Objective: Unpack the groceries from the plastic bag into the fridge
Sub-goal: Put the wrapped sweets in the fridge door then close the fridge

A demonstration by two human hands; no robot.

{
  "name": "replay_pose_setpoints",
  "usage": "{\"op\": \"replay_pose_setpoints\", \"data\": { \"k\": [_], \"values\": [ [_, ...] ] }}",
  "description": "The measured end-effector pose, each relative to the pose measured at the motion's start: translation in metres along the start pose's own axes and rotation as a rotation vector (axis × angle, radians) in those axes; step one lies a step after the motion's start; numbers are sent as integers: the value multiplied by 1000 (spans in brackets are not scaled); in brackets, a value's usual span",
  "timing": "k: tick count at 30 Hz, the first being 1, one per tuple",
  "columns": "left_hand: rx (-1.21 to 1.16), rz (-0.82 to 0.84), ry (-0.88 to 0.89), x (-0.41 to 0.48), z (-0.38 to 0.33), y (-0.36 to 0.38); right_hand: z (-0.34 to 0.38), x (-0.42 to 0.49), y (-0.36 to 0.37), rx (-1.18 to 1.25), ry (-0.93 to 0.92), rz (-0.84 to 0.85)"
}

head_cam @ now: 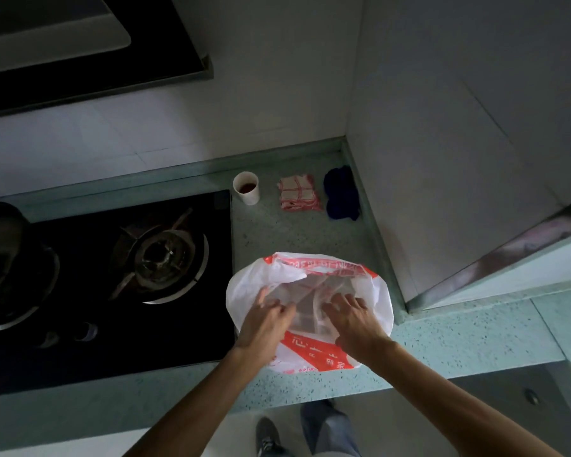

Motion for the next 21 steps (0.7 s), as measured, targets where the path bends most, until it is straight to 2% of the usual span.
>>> {"op": "replay_pose_setpoints", "data": {
  "k": [3, 6, 9, 11, 13, 14, 16, 18, 21],
  "values": [
    [113, 140, -158, -8, 2, 2, -11, -5, 3, -77, 78, 56],
    [107, 189, -197, -22, 7, 7, -22, -14, -5, -21, 123, 103],
    [47, 173, -238, -32, 21, 17, -32, -22, -11, 140, -24, 50],
    [4, 142, -213, -38, 32, 16, -33, -25, -20, 235, -57, 50],
    [-64, -42, -148, -44, 38, 13, -28, -25, -35, 287, -60, 30],
    [-110, -168, -119, -48, 39, 10, -25, -26, -41, 319, -18, 45],
    [-245, -316, -96, -58, 40, 0, -19, -28, -47, 330, 32, 100],
    [-399, -356, -109, -70, 37, -11, -6, -33, -52, 298, 14, 110],
    [-441, -366, -165, -92, 28, -29, 18, -43, -56, 274, -8, 74]
  ]
}}
Point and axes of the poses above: each hand's wrist, its own x-axis towards the middle knuckle, its own y-axis out of the palm, z = x × y, the point moved 2 cm from there along x, towards the middle knuckle, and after that the axes turned 7 degrees about x, right-handed, at the moved point
